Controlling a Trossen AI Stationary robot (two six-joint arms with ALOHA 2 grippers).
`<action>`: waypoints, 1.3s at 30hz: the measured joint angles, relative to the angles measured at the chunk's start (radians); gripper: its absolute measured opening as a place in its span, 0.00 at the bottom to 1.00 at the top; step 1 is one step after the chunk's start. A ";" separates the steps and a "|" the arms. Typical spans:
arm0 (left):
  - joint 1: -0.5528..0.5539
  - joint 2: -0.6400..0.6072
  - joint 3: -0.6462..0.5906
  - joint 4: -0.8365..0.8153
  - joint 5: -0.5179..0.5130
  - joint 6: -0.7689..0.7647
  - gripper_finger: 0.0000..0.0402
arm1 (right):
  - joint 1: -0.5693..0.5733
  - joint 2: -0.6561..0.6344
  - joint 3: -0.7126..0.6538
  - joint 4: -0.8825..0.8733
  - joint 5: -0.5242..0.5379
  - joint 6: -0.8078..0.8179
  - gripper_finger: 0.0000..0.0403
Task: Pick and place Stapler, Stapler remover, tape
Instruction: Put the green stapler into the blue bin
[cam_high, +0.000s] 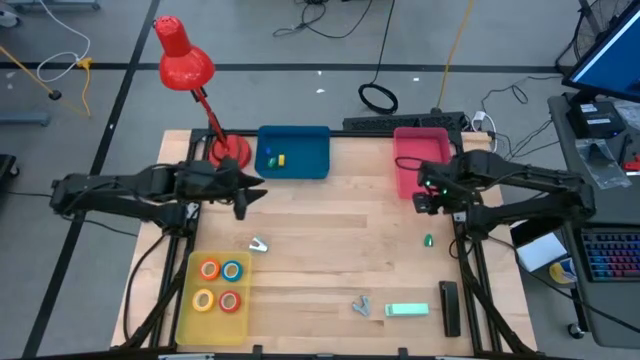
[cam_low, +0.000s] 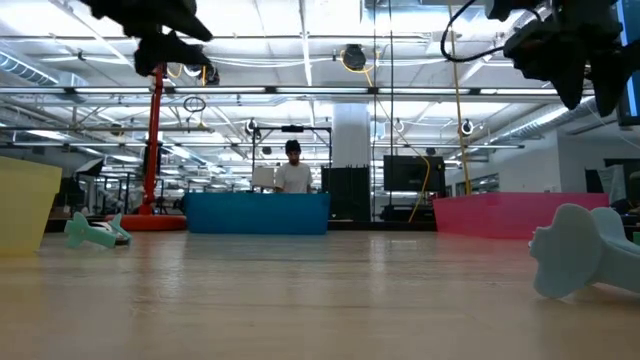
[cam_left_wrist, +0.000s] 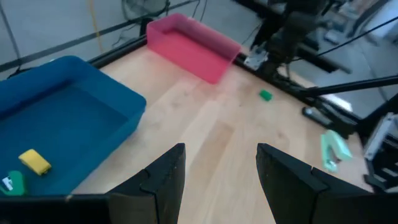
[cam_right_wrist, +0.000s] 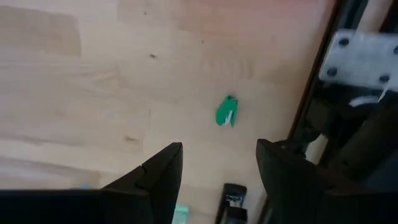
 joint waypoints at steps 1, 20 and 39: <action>-0.007 -0.023 -0.014 0.005 -0.001 0.000 0.49 | 0.013 0.005 -0.011 0.000 0.000 0.028 0.49; -0.084 -0.241 -0.193 0.012 -0.039 0.006 0.49 | 0.261 0.017 -0.280 0.181 0.003 0.477 0.49; -0.083 -0.264 -0.221 0.016 -0.030 -0.024 0.49 | 0.305 0.029 -0.352 0.231 0.051 0.651 0.49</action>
